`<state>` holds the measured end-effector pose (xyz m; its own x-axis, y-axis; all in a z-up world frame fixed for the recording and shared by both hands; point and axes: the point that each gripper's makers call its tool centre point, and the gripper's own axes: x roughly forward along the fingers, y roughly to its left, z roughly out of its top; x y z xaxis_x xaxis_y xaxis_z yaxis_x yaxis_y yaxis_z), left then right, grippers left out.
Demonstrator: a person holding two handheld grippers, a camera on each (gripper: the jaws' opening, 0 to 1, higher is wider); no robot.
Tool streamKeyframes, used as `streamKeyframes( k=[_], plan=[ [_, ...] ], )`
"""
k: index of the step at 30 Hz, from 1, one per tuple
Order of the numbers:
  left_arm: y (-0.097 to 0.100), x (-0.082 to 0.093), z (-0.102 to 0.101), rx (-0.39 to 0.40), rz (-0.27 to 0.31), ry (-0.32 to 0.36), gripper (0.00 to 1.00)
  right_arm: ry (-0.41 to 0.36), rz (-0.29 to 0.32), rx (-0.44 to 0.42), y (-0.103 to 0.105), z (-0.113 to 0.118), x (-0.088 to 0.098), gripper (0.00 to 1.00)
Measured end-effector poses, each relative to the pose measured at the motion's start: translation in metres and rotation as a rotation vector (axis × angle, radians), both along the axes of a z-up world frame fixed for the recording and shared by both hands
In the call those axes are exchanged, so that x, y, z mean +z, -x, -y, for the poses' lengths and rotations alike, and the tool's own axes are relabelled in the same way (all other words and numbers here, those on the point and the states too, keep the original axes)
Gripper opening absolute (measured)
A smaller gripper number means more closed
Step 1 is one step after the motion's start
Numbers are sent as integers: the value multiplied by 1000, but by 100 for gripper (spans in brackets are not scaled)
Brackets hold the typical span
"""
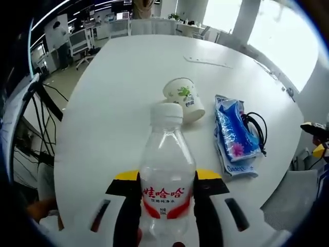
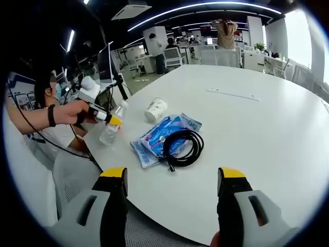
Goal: Arrange the tabletop items into an orderly group along one side of the table until the central work area is clear of visible clutter.
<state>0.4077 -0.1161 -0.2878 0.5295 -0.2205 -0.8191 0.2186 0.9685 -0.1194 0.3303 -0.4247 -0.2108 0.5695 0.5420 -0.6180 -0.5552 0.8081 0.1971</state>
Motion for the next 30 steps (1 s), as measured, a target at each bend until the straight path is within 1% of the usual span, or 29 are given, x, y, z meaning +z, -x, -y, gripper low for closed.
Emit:
streamKeyframes(
  k=[7,14,17,20,25,30],
  plan=[
    [-3,9,-1,4,20,1,38,-2,5,-1,0,0,2,70],
    [-5,12,-2,7,37,6,38,-3,8,3,0,-2,2,71],
    [-6,15,-3,3,45,-1,38,-3,10,3,0,-1,3,71],
    [-7,21,-2,-9,58,-19,38,-5,10,2,0,-2,3,71],
    [-7,29,-4,-7,70,-14,38,-6,4,14,2,-5,2,71],
    [-4,31,-5,-16,78,-40,37,-9,8,16,0,-6,4,71]
  ],
)
